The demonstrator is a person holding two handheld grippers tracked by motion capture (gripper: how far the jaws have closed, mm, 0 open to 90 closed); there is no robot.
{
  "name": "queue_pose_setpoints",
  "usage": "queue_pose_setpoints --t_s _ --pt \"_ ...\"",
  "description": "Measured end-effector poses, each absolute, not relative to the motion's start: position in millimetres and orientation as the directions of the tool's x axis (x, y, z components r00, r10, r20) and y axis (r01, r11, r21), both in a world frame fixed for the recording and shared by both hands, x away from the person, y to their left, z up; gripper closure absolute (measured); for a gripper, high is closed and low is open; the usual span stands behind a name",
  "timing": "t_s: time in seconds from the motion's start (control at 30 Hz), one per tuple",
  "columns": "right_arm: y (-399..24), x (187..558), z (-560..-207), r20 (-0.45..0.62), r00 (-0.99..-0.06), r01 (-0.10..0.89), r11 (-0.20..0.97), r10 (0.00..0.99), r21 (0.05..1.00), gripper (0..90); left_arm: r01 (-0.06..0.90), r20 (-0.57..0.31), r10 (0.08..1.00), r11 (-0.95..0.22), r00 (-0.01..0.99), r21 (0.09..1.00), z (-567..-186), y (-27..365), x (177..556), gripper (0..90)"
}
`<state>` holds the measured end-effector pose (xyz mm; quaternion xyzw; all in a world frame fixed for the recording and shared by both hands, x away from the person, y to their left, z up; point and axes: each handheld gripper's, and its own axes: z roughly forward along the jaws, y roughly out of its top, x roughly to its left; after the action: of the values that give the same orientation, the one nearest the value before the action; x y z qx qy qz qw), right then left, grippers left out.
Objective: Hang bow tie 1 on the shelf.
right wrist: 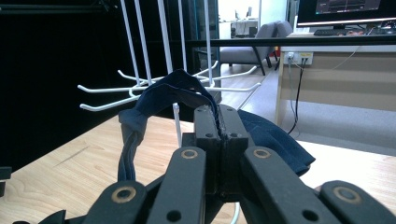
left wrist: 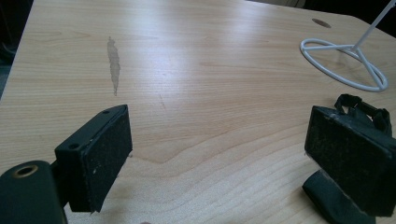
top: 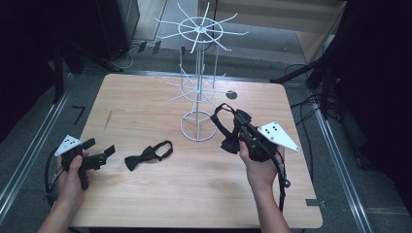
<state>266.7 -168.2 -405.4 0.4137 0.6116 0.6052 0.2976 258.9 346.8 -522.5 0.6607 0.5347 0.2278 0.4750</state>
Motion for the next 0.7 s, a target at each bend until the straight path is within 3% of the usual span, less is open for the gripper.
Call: queue_pose_setpoints --t_s 0.7 --pt "-163.1 281.1 -413.8 0.152 -0.470 0.176 -0.077 0.870 0.981 89.9 0.490 -0.207 0.923 0.023 0.325 0.871 -522.4 346.7 258.7 8.1"
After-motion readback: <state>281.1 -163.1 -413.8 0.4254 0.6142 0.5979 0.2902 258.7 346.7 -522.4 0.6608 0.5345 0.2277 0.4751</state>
